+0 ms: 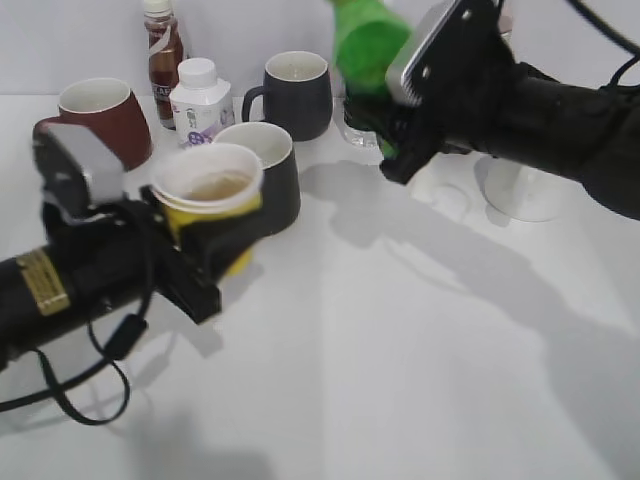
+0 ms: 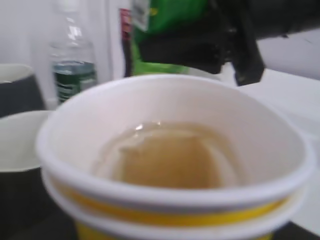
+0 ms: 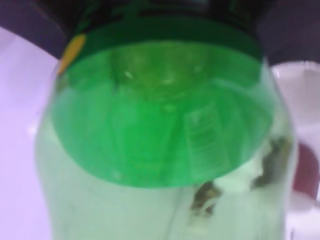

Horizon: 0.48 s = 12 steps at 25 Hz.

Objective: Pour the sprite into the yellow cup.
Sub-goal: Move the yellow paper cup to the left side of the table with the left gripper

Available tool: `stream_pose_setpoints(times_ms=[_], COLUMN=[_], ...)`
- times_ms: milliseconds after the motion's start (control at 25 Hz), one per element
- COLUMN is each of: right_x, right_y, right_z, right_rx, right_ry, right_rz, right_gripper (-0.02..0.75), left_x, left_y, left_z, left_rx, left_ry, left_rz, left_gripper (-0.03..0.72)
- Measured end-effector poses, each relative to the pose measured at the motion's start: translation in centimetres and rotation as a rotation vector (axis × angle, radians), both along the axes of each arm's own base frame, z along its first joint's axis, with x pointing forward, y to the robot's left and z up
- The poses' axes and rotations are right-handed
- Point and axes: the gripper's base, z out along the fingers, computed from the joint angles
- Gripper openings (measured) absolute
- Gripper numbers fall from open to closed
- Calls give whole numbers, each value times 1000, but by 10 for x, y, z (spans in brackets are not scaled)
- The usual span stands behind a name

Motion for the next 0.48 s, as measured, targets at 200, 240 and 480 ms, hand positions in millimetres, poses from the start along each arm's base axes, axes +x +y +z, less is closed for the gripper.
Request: stream_pose_setpoints(times_ms=[200, 240, 480], right_x=[4, 4, 6], right_y=[-3, -4, -6], right_z=[4, 4, 5], right_rx=[162, 192, 318], right_ry=[99, 122, 218], right_rz=[-80, -91, -135], right_gripper=[428, 428, 428], left_x=[5, 7, 23], left_y=[23, 27, 55], left_z=[11, 12, 12], left_rx=[-36, -39, -37], left_ry=[-16, -19, -18], left_rz=[126, 146, 273], left_gripper=[361, 361, 361])
